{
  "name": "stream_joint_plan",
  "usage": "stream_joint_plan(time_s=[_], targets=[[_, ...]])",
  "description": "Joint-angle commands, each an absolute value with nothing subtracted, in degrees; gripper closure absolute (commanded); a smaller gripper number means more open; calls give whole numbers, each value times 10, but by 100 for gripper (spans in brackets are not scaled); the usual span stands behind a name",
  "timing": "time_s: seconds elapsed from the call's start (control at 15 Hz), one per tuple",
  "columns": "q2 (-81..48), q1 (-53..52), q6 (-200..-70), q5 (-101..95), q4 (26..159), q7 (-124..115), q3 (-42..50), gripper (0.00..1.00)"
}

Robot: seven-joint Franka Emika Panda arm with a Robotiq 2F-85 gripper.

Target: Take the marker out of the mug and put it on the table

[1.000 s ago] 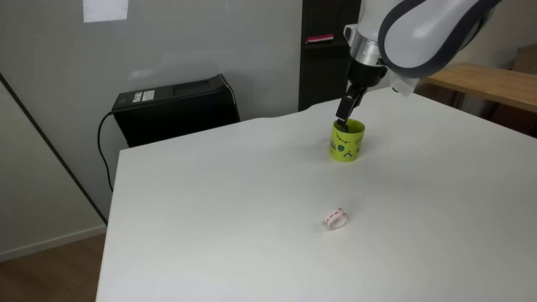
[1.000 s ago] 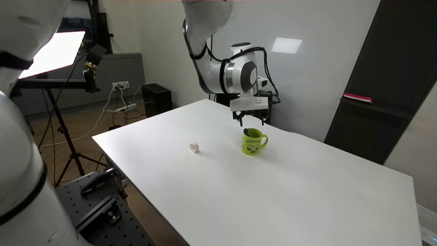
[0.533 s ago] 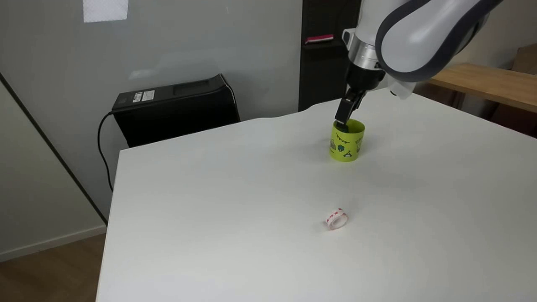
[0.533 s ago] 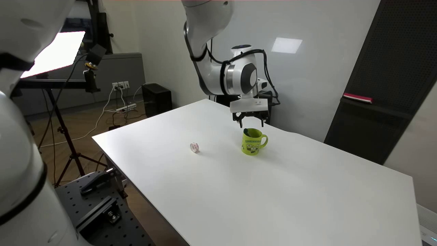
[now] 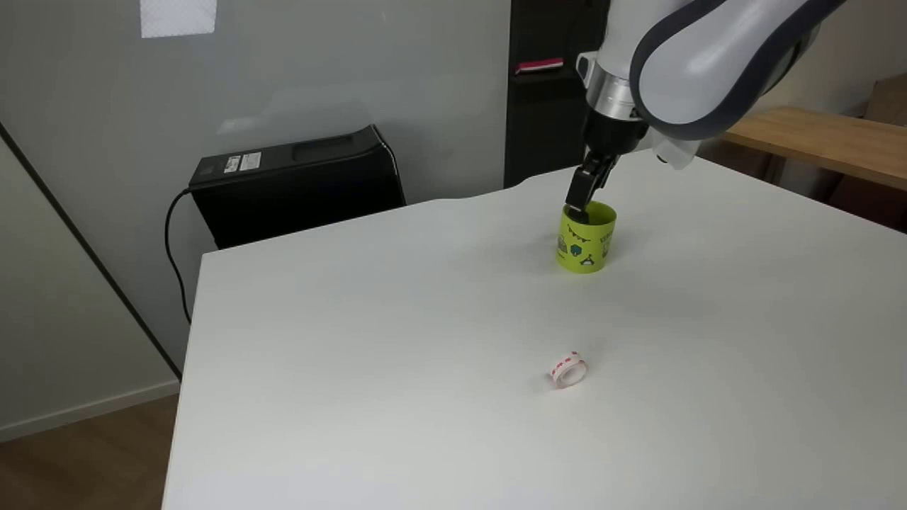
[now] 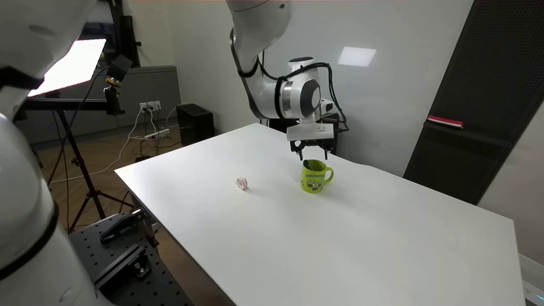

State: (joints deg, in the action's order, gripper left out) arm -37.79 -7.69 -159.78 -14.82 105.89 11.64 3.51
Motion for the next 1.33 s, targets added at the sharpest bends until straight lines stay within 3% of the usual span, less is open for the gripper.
stream_joint_plan(time_s=[0.0, 0.47, 0.53, 0.6, 0.73, 1.2, 1.27], targets=[[-391, -80, -1582, -157, 1033, 95, 37, 42], [-390, -70, -1569, -148, 1028, 100, 30, 96], [-390, -68, -1566, -146, 1027, 100, 29, 53], [-390, -67, -1564, -145, 1026, 101, 28, 57], [-390, -64, -1560, -144, 1024, 101, 27, 51], [-395, -55, -1557, -140, 1023, 100, 26, 0], [-395, -55, -1556, -140, 1023, 99, 26, 41]])
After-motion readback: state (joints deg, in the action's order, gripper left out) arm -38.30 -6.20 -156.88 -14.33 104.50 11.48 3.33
